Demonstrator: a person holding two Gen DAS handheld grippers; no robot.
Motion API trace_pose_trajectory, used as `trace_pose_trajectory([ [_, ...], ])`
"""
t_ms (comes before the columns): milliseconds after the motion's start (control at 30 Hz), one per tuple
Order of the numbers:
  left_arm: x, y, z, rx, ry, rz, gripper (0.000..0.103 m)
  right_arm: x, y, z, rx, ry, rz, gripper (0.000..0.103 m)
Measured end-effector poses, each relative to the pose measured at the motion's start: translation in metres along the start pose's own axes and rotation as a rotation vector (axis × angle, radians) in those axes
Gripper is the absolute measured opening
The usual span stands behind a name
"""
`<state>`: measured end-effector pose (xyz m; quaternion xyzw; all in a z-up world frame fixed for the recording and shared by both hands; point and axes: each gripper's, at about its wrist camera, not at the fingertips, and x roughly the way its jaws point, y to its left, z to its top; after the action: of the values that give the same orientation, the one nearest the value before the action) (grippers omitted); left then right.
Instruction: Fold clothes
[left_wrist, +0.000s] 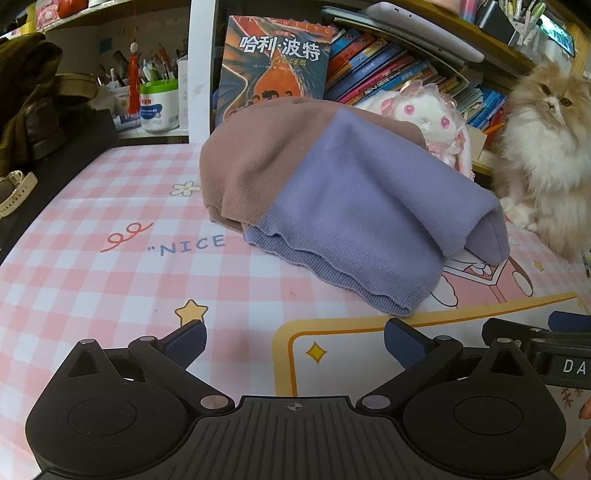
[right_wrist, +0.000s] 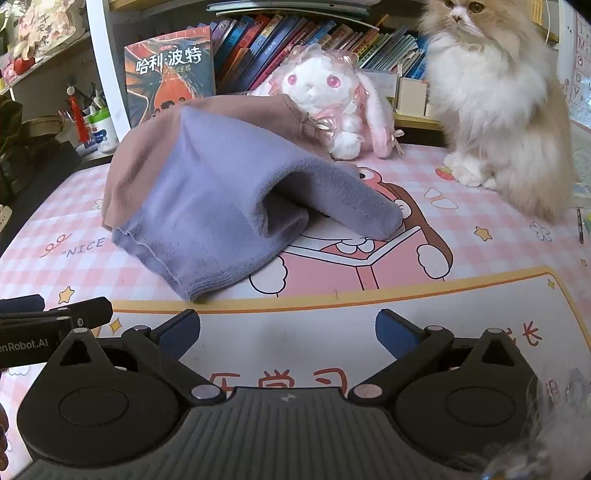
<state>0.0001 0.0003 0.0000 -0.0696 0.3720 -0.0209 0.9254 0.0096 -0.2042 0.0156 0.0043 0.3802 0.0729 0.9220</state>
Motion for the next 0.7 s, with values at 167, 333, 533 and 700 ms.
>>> trace_pose_trajectory([
  [167, 0.0000, 0.0010, 0.0003, 0.003, 0.004, -0.001, 0.103, -0.0012, 0.0010, 0.0017, 0.003, 0.003, 0.008, 0.103],
  [333, 0.0002, 0.0018, 0.0005, 0.004, 0.008, -0.001, 0.103, 0.0010, -0.0005, -0.0002, 0.002, 0.003, 0.006, 0.103],
  [533, 0.0017, 0.0012, 0.0005, -0.001, 0.012, 0.003, 0.103, 0.0021, -0.0016, -0.0008, 0.003, 0.006, -0.001, 0.103],
  [700, 0.0015, 0.0018, 0.0016, -0.004, 0.016, 0.000, 0.103, 0.0023, -0.0014, 0.0001, 0.000, 0.010, 0.000, 0.103],
])
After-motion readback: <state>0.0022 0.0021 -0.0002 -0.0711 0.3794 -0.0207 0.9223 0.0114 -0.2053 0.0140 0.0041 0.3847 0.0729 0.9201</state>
